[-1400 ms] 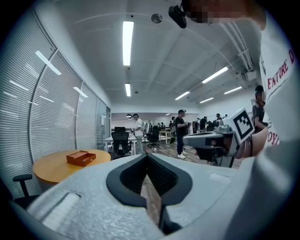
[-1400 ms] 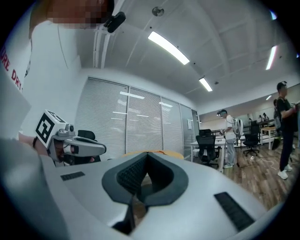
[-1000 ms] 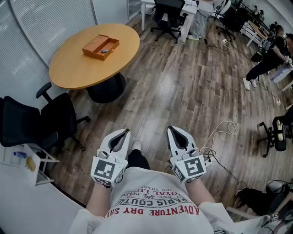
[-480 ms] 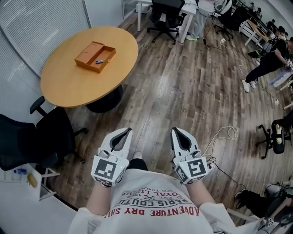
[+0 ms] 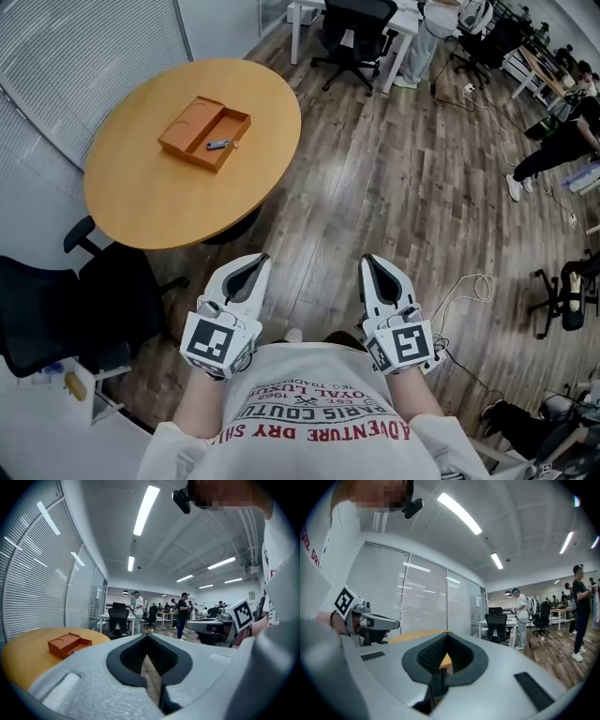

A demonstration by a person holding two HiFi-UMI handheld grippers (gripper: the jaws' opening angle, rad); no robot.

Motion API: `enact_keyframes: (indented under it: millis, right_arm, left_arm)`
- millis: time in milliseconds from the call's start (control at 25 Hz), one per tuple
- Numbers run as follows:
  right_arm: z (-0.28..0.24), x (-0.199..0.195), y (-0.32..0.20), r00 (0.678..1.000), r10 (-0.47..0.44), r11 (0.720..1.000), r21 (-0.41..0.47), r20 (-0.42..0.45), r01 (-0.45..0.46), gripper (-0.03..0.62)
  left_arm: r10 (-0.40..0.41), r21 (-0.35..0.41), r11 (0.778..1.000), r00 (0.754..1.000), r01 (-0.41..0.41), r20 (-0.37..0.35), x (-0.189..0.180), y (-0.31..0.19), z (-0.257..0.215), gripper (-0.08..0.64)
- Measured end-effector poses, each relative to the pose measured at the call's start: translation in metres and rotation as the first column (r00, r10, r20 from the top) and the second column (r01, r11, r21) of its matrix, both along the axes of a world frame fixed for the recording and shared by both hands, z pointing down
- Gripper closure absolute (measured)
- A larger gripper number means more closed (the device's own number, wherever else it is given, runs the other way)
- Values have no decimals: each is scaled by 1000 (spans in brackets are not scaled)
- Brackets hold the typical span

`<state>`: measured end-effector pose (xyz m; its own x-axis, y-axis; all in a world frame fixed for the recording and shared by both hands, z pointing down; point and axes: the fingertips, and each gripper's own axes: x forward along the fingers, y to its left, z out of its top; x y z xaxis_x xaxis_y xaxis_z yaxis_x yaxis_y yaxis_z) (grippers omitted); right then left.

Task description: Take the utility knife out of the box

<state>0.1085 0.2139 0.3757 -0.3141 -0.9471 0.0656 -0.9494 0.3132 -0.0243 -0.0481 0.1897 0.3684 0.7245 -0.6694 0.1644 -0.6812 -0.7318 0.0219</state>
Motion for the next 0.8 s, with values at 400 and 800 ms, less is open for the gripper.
enact_keyframes:
  millis: [400, 800]
  right_arm:
    - [27, 4, -114, 989, -148, 988, -46, 11, 149, 584]
    - [12, 65, -269, 947, -320, 947, -30, 12, 320, 584]
  left_arm:
    - [-178, -34, 983, 983, 179, 36, -4, -89, 28, 566]
    - [-408, -28, 912, 912, 410, 46, 47, -205, 18, 566]
